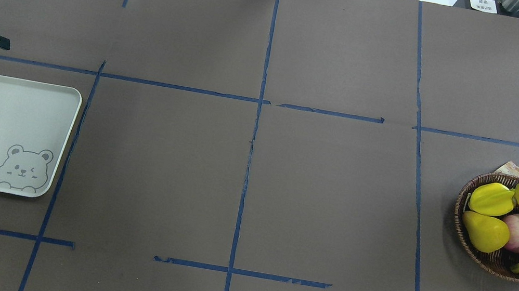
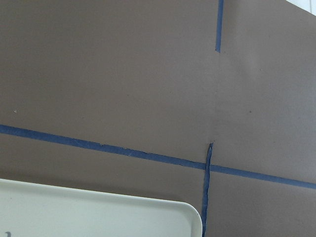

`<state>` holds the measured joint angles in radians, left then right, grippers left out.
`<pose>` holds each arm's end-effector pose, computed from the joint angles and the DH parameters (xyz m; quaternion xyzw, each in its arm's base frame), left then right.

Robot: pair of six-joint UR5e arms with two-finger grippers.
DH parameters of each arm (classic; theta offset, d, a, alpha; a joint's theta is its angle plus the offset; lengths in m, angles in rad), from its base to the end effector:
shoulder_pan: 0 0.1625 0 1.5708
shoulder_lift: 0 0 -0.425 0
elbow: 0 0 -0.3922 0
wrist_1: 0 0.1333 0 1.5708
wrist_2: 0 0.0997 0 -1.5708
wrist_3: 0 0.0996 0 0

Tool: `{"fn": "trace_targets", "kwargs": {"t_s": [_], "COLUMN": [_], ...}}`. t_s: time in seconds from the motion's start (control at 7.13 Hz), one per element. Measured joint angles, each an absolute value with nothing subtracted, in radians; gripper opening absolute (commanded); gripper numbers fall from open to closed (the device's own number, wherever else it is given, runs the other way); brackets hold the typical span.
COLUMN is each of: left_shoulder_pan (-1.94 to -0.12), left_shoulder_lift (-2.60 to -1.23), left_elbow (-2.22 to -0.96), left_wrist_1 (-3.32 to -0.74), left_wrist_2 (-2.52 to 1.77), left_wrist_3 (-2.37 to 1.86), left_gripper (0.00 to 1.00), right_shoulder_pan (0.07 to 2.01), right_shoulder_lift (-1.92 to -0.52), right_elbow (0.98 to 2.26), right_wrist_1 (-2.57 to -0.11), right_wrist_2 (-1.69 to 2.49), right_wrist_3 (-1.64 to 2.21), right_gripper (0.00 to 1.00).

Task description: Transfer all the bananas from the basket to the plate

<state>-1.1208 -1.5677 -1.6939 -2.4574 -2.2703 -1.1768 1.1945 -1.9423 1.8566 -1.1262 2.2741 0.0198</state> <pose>0.1577 -0.4855 0.4970 0.0932 0.5355 -0.1380 0.8280 -0.0669 -0.3569 0.6282 0.0976 -0.3653 -0.2243 0.8982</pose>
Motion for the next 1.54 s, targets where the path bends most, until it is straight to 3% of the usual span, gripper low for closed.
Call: {"fn": "trace_targets", "kwargs": {"t_s": [0.7,1.54], "left_shoulder_pan": [-1.119,-1.05], "left_shoulder_lift": [-1.571,-1.745], "left_elbow": [-1.7,-1.724], "left_wrist_1": [-2.459,-2.464], "left_wrist_2": [-2.271,-2.272], "left_wrist_3": [-1.183,-1.341], "left_gripper": [1.0,1.0], "right_shoulder_pan": [1.247,1.108], "right_shoulder_lift": [-1.878,-1.539], "right_elbow": [2.127,2.133], "right_wrist_1": [-1.48,-1.487], "right_wrist_2": [2.279,2.368], "right_wrist_3": [0.056,0.59], "right_gripper": [0.01,0.0]}}
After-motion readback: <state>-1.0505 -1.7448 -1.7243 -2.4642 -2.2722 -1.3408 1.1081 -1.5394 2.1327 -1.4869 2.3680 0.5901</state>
